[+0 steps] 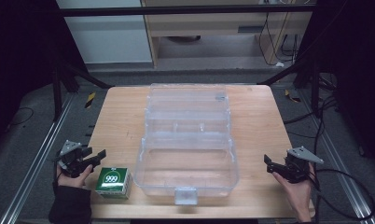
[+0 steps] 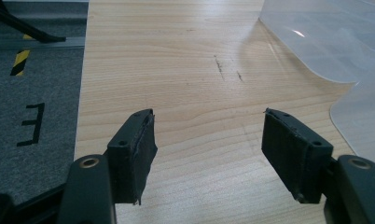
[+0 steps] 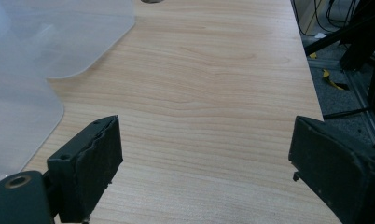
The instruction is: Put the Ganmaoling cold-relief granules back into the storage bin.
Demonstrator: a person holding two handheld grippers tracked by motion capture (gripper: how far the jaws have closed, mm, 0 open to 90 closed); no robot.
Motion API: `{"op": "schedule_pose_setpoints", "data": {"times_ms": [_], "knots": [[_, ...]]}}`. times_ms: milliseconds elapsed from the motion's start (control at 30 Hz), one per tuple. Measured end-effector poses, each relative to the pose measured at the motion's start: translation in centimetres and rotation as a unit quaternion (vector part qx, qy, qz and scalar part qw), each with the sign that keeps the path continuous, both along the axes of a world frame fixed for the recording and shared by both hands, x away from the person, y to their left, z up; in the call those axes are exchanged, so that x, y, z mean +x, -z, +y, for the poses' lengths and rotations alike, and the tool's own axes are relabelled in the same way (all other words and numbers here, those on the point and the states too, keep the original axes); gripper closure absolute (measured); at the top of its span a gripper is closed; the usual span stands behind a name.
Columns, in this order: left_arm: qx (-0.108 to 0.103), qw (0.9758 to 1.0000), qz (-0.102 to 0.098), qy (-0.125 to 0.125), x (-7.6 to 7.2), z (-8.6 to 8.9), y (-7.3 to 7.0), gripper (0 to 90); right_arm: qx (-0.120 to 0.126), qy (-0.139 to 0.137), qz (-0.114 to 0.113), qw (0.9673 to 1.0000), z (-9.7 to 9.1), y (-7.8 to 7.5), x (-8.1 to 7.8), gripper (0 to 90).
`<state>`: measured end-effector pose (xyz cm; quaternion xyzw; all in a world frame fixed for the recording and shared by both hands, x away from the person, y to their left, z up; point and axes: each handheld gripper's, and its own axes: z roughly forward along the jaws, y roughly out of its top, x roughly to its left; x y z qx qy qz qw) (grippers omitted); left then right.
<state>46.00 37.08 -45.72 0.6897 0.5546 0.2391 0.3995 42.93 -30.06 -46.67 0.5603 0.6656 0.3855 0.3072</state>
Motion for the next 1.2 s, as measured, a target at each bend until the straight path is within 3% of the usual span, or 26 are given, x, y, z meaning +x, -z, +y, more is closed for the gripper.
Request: {"op": "schedule_pose_setpoints", "data": {"times_ms": [233, 367, 533, 633, 833, 867, 1033, 1200], "knots": [[0.001, 0.9999, 0.002, 0.015, 0.0, -0.5, 0.0, 33.4, -0.003, -0.011, -0.001, 0.9999, 0.2, 0.0, -0.3, 11.1], [0.011, 0.999, -0.002, 0.043, -0.1, -0.7, -0.7, 32.0, -0.011, -0.02, 0.004, 0.9997, 0.4, 0.0, -0.3, 11.0], [0.002, 0.998, -0.008, 0.063, -0.1, -0.7, -1.4, 31.0, -0.008, -0.024, 0.001, 0.9997, 0.5, 0.0, -0.4, 11.0], [0.013, 0.9966, -0.008, 0.081, 0.0, -0.8, -1.7, 30.0, -0.018, -0.027, 0.003, 0.9995, 0.5, 0.2, -0.3, 10.9], [0.039, 0.9918, -0.008, 0.122, 0.0, -1.0, -2.7, 28.5, -0.016, -0.031, 0.002, 0.9994, 0.5, 0.3, -0.3, 10.6], [0.032, 0.9897, -0.01, 0.139, 0.0, -0.8, -3.2, 26.9, -0.021, -0.034, 0.002, 0.9992, 0.5, 0.4, -0.2, 10.3], [0.038, 0.9825, -0.016, 0.181, -0.2, -0.5, -4.6, 24.6, -0.02, -0.035, -0.001, 0.9992, 0.4, 0.4, -0.2, 9.9], [0.046, 0.9774, -0.015, 0.206, -0.4, -0.1, -5.6, 23.2, -0.02, -0.037, 0.0, 0.9991, 0.4, 0.5, -0.2, 9.4]]}}
